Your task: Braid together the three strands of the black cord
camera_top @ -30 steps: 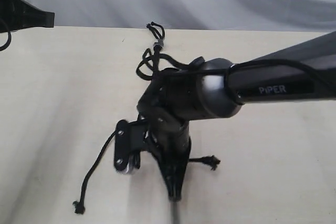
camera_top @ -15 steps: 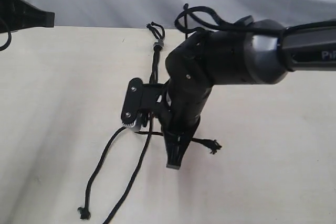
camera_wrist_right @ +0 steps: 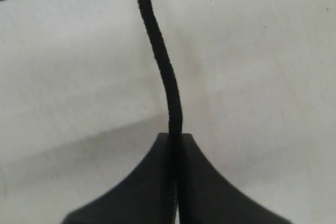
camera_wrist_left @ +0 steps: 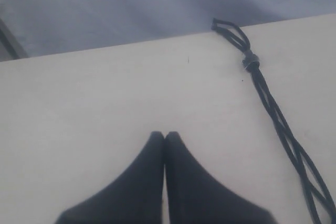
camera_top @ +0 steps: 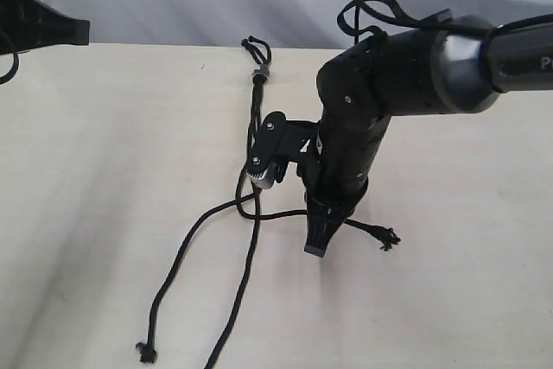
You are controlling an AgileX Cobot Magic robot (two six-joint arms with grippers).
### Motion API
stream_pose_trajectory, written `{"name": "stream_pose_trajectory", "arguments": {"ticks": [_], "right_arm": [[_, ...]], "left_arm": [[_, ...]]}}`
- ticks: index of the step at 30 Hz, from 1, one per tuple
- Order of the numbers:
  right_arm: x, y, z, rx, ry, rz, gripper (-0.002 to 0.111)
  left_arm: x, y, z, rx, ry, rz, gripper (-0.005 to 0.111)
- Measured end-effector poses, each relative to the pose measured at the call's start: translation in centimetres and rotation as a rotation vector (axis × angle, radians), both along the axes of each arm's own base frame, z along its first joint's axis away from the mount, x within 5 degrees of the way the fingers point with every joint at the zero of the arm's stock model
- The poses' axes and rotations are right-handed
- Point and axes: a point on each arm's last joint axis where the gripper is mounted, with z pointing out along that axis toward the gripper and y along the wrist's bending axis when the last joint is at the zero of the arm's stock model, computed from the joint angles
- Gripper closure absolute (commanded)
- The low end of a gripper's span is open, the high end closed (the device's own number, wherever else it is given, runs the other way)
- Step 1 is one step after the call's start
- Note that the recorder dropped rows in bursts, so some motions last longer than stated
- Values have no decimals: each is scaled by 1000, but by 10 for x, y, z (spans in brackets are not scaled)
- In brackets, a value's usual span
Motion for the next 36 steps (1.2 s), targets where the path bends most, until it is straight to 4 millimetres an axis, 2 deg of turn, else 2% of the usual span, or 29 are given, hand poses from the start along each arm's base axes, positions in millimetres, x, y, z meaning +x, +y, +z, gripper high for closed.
{"name": "stream_pose_trajectory", "arguments": {"ticks": [2,5,7,10,12,15,17,19,22,23,27,29,31,34,36], "right_arm": [[1,0,-2,5,0,-23,81],[1,1,-1,14,-6,-50,46],[2,0,-1,26,-11,-86,38],[14,-6,0,87,-76,-167,39],[26,-17,8,144,-148,-223,39],[42,-44,38,259,-290,-347,39],[44,-60,52,298,-338,-401,39],[39,-78,55,328,-399,-436,39],[33,-100,69,411,-531,-495,39],[27,-107,84,439,-591,-504,39],[14,-111,116,490,-682,-500,39],[9,-112,127,506,-713,-496,39],[5,-113,131,512,-724,-494,39],[4,-113,131,511,-722,-494,39],[5,-113,129,507,-715,-496,39]], "left_arm": [[0,0,0,-2,0,1,107],[0,0,0,-6,3,3,107],[-1,0,-2,-40,25,19,107],[-4,-5,-5,-67,67,19,107],[-7,-19,-6,-65,89,-35,107],[-18,-60,-7,-58,99,-198,106],[-29,-83,-8,-53,116,-290,106],[-37,-103,-12,-44,139,-368,106],[-39,-128,-34,-27,229,-427,106],[-37,-140,-51,1,291,-449,106],[-35,-159,-89,62,413,-479,105],[-35,-167,-106,84,467,-486,97],[-37,-174,-123,106,526,-487,83],[-40,-183,-143,133,592,-488,62],[-41,-190,-150,143,613,-493,57]]}}
